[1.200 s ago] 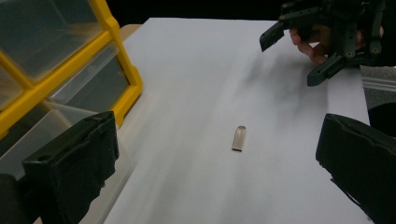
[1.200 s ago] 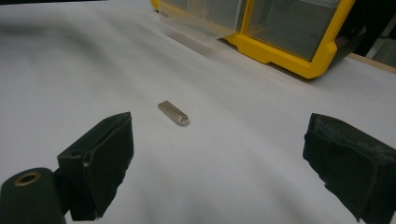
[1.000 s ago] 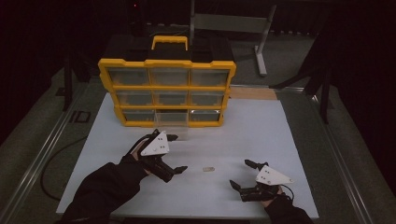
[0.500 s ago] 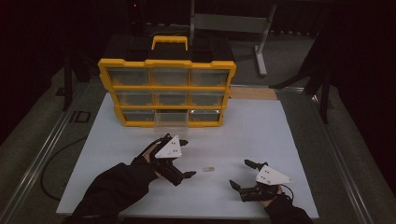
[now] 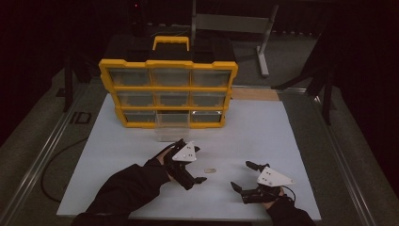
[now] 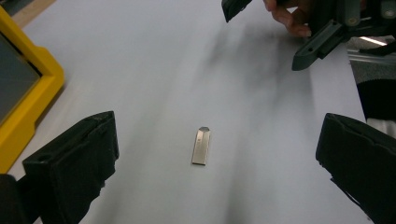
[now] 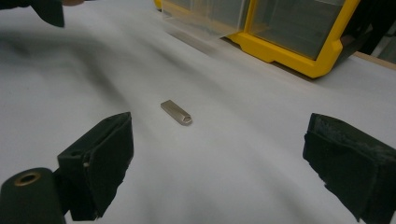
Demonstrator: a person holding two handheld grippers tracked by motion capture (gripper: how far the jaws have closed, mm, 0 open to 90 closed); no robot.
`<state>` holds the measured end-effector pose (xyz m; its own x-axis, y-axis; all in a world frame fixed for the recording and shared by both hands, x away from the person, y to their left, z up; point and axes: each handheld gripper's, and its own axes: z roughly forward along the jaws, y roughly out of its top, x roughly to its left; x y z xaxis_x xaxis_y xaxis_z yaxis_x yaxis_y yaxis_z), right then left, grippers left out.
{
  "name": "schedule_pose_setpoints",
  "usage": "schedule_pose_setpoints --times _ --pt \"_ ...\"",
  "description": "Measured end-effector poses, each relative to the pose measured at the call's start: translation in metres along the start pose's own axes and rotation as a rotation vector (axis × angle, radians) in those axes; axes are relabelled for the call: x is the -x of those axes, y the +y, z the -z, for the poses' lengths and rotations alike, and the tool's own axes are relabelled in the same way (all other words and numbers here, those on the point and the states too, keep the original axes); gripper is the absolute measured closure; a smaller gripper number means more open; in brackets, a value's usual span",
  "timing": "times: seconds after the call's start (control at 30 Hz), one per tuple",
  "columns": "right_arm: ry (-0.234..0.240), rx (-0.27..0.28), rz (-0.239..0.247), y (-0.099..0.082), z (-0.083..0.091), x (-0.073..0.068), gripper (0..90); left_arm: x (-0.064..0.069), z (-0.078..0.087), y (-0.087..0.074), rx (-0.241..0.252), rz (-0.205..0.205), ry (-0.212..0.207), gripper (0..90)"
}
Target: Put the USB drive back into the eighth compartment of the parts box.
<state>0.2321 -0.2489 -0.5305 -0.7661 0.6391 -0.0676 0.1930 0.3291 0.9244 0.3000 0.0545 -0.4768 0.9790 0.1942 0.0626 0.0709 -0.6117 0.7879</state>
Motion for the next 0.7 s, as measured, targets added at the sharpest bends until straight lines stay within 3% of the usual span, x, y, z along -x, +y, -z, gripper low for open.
schedule_pose_setpoints --times 0.7 --pt "0.006 -0.007 0.002 0.000 -0.001 0.001 9.0 -0.004 -0.034 -0.007 -0.081 -0.013 -0.041 0.4"
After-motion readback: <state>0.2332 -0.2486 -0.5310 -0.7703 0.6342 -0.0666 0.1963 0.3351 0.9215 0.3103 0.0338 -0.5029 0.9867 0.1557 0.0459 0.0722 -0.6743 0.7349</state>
